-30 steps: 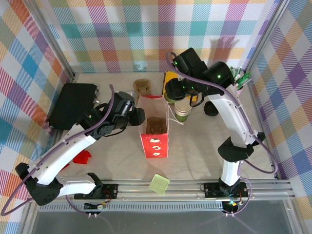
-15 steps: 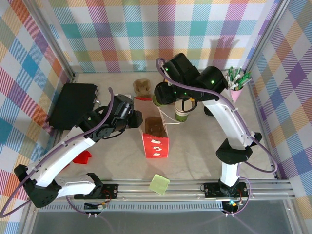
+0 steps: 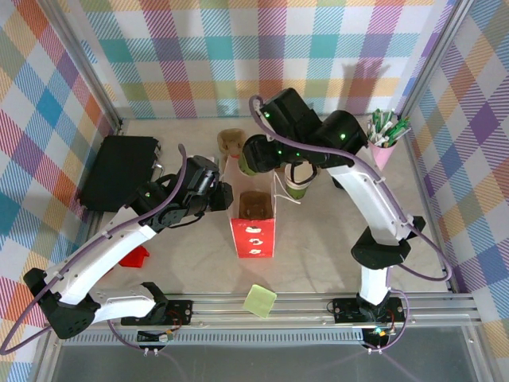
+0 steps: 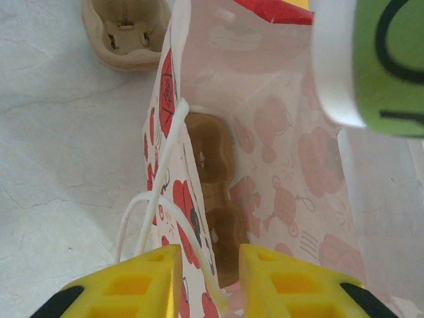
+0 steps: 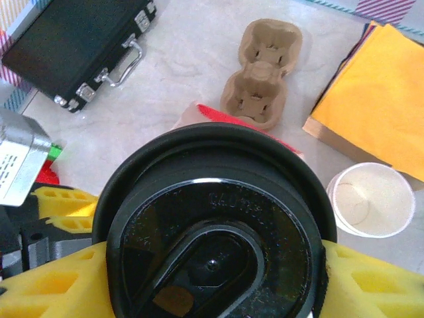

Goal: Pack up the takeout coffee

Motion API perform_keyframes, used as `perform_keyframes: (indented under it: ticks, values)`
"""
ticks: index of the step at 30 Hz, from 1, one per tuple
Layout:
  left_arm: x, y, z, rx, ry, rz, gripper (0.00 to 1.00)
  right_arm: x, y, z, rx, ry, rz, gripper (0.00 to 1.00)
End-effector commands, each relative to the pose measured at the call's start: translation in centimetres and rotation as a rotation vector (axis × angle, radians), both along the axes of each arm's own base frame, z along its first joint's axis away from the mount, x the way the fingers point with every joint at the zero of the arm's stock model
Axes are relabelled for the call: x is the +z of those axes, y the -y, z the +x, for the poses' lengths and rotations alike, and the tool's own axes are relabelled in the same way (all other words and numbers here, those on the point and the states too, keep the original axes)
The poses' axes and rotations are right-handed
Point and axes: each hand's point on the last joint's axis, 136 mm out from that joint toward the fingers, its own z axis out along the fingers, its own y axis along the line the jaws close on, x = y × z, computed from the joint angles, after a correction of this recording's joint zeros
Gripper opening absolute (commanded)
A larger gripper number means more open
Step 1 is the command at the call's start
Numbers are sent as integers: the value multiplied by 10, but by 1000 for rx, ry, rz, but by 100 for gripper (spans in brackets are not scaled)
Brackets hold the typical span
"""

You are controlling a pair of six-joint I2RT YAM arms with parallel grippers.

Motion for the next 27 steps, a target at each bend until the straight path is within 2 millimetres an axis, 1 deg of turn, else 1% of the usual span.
perform_keyframes:
  ticks: [1,4,6,9,14,19,25,27]
  values:
    - [12,-9,2,34,44,-3,29,-27,-17,-5,9,-66,-44,55]
    - [20,-19,2,57,71,24,29,-48,-13,-5,-27,-104,-115,55]
    - [22,-20,1,50,74,16,29,-56,-14,-5,-37,-121,-140,55]
    - [17,-12,-7,11,49,-23,29,-65,-17,-5,-45,-133,-157,55]
    - [0,5,-31,-85,-55,-116,28,-82,-16,-2,-71,-154,-202,55]
    - [-3,11,-47,-116,-74,-222,28,-98,-16,1,-88,-171,-246,54]
    - [-13,30,-55,-148,-123,-339,25,-115,-20,6,-100,-213,-271,54]
    - [-12,38,-56,-162,-127,-370,24,-120,-21,7,-103,-225,-278,54]
